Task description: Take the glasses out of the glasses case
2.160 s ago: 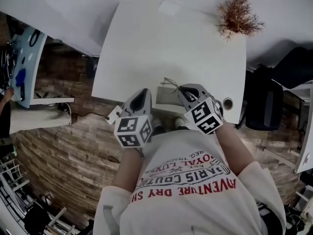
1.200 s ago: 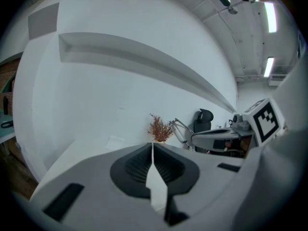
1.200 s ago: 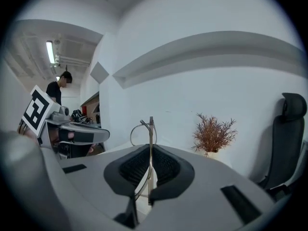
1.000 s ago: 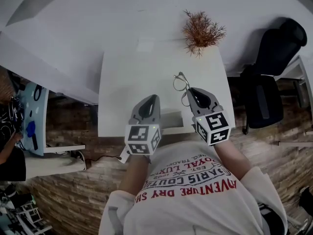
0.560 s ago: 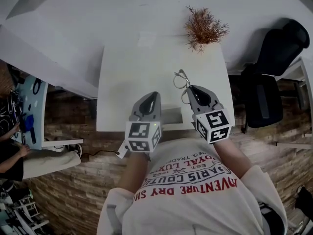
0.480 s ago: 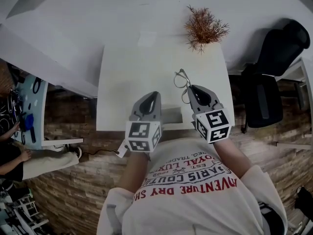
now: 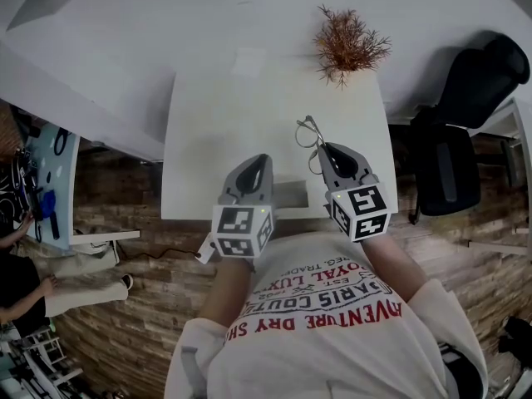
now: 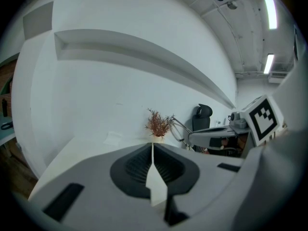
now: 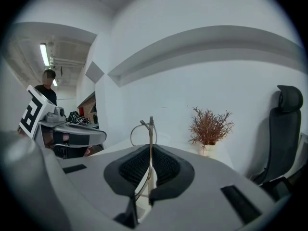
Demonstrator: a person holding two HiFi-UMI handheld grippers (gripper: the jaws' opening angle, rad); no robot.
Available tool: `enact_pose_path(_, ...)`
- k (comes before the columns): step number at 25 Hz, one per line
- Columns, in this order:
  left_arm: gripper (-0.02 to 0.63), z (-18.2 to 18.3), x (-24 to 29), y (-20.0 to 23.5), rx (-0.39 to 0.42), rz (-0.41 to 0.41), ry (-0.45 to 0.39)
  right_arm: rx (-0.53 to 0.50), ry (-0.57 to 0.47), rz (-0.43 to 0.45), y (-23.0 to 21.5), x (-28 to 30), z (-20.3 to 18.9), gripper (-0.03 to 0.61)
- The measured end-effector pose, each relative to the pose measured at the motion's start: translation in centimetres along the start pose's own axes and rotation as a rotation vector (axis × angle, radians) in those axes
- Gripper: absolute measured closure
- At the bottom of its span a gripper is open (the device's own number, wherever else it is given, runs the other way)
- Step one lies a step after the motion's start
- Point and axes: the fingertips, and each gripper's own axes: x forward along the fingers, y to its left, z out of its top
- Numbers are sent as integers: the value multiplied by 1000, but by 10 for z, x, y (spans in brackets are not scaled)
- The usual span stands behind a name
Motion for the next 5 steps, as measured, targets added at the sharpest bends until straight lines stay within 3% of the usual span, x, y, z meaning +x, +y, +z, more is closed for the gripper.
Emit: enact_pose_path(5, 601, -2, 2, 3, -10, 4, 3, 3, 8, 0, -2, 4, -3, 552)
